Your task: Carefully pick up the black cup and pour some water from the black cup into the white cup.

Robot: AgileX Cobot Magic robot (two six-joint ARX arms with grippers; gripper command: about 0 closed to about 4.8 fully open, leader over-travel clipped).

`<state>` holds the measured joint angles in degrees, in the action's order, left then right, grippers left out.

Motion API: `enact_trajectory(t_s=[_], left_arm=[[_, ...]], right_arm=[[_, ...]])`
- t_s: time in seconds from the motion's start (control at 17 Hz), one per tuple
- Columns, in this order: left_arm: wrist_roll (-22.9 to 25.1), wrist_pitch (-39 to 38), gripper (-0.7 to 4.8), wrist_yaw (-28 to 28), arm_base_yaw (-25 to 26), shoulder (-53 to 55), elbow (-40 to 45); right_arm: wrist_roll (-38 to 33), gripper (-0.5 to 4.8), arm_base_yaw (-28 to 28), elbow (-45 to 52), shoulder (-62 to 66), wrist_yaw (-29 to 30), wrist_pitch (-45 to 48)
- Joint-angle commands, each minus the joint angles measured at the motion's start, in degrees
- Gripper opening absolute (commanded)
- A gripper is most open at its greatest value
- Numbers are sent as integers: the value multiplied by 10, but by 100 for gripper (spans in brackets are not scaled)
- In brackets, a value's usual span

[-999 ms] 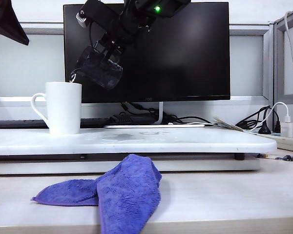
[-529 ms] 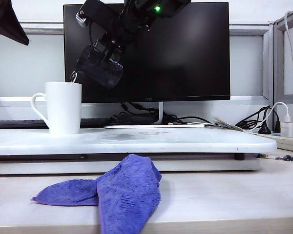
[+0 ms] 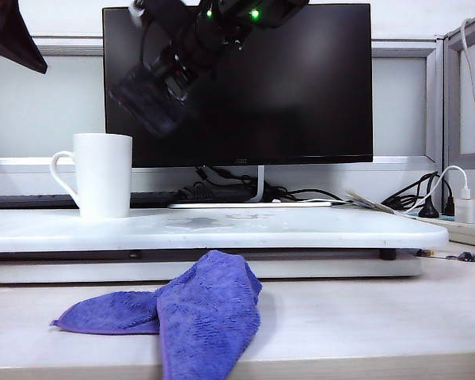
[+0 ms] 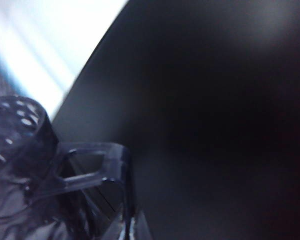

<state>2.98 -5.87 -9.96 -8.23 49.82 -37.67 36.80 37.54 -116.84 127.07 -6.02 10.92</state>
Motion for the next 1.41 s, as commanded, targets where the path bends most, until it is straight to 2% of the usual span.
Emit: enact_trajectory(t_s=[0.06,0.29,0.71,0.88,1.12,1.18,1.41], left_arm=[[0,4,479,-1,1,-2,-1],[0,3,479,-1,1,-2,-1],[-5,4,479,-3,0,-2,-1],[-23,3,479,-4,0,-2,-1],[-24,3,479,-6,0,-2,-1],[-24,3,479,-6,0,-2,-1],[-24,-3,479,-8,0,-2,-1]], right_arm=[[-263,-6,-8,-7,-17,-5,56],[-428,-6,-39,-6,-30,-5,17],[-410,-6,-88,-6,-103,-3,-177],[-395,-6,-88,-5,-133,-3,-207],[-395,-6,-88,-5,-148,-4,-263],[-394,-6,-88,9,-148,-4,-288],[-406,-6,-83,77,-155,18,-281]])
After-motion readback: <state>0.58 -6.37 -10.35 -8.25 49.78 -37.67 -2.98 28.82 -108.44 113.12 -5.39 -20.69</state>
